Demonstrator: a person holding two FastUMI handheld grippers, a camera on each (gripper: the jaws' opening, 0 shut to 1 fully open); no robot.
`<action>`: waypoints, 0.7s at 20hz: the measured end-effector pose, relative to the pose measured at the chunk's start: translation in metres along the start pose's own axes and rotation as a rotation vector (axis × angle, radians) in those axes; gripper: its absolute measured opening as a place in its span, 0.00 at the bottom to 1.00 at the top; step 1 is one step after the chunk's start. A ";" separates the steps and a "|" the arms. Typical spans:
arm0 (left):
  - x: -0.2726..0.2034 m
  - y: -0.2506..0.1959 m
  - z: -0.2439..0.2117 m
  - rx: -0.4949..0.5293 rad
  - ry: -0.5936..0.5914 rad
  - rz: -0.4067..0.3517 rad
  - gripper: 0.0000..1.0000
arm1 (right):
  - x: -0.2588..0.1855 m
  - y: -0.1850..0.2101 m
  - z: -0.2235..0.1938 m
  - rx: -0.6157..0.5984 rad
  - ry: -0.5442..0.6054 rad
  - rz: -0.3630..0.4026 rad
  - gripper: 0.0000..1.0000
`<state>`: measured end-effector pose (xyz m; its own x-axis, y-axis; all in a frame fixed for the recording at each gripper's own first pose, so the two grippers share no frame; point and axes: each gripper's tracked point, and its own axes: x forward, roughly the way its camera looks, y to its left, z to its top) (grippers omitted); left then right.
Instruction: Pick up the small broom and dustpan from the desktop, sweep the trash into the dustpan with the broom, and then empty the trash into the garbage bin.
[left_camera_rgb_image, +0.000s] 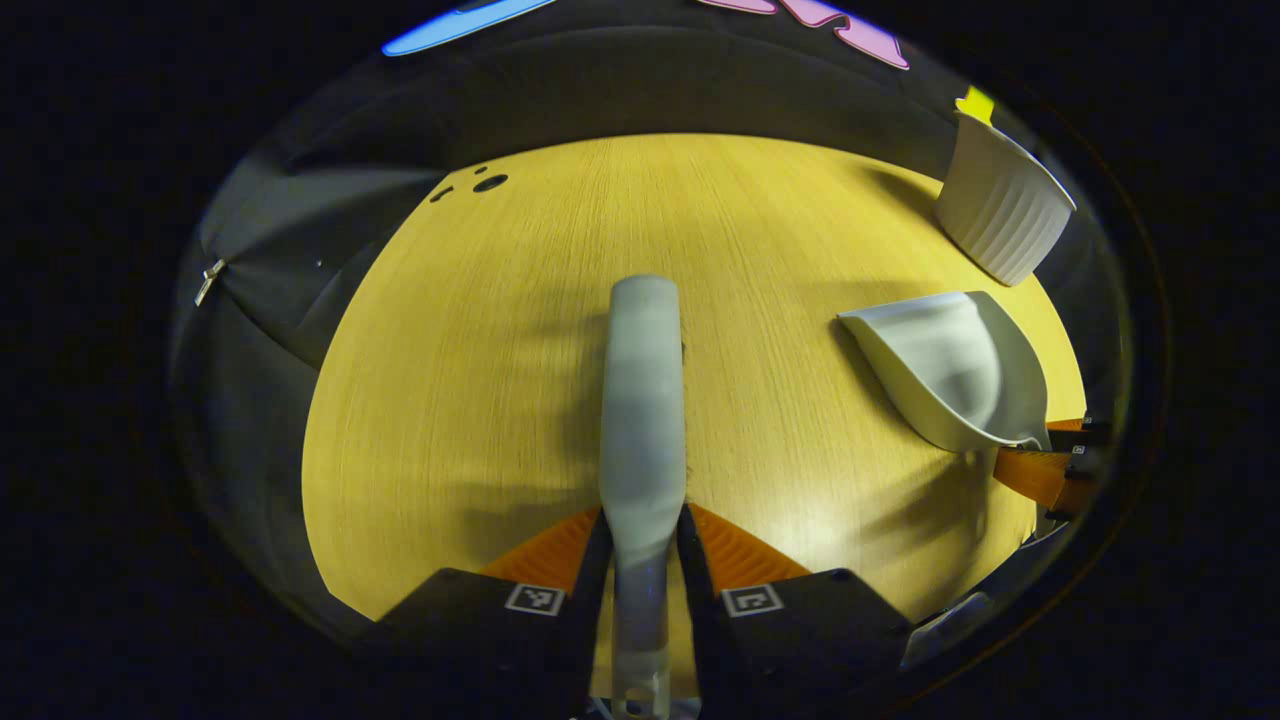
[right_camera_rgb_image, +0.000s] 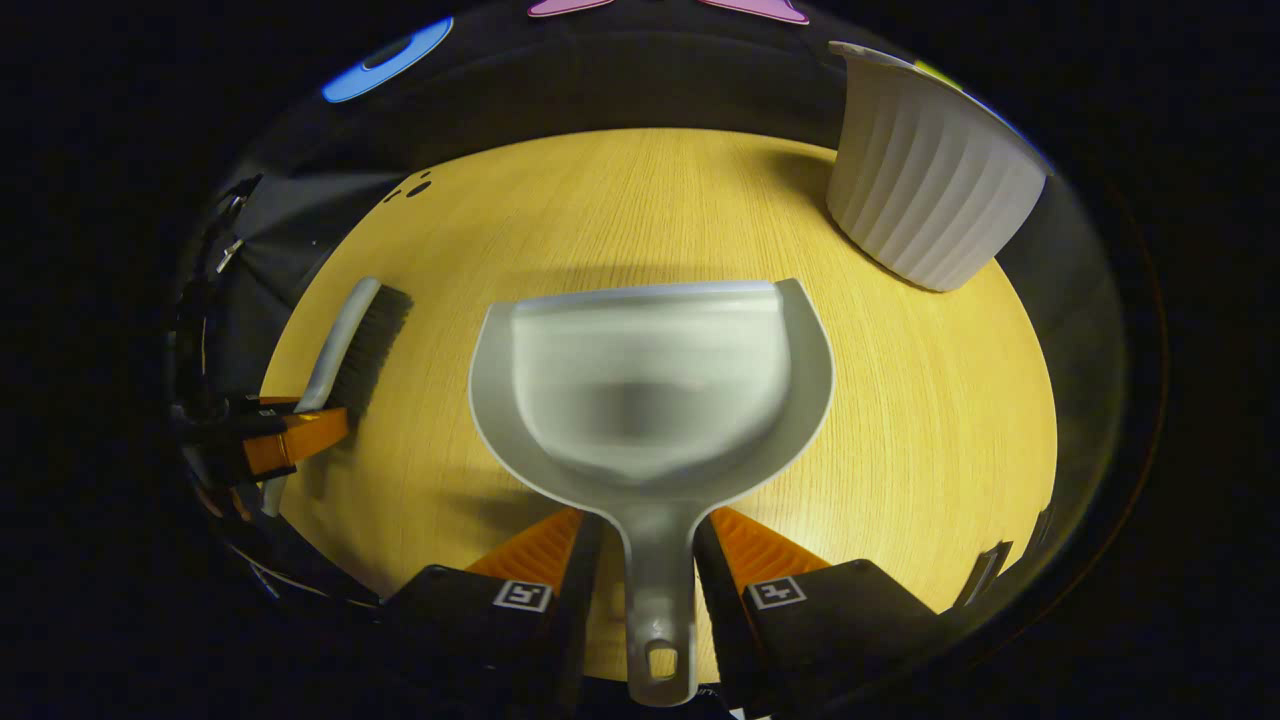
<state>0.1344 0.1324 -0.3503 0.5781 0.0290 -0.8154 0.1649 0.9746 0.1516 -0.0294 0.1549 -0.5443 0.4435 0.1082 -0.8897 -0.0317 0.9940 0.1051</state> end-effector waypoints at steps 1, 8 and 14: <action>-0.007 -0.002 0.000 -0.003 -0.011 -0.009 0.56 | -0.004 0.002 0.002 0.002 -0.012 0.007 0.67; -0.075 -0.002 0.017 -0.055 -0.171 -0.030 0.97 | -0.080 -0.005 0.056 0.020 -0.214 -0.013 1.00; -0.166 0.012 0.075 -0.070 -0.486 0.026 0.98 | -0.179 -0.018 0.114 0.070 -0.541 -0.073 1.00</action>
<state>0.1004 0.1225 -0.1710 0.8902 -0.0368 -0.4541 0.1005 0.9880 0.1170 -0.0062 0.1157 -0.3361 0.8403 -0.0047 -0.5421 0.0680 0.9930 0.0969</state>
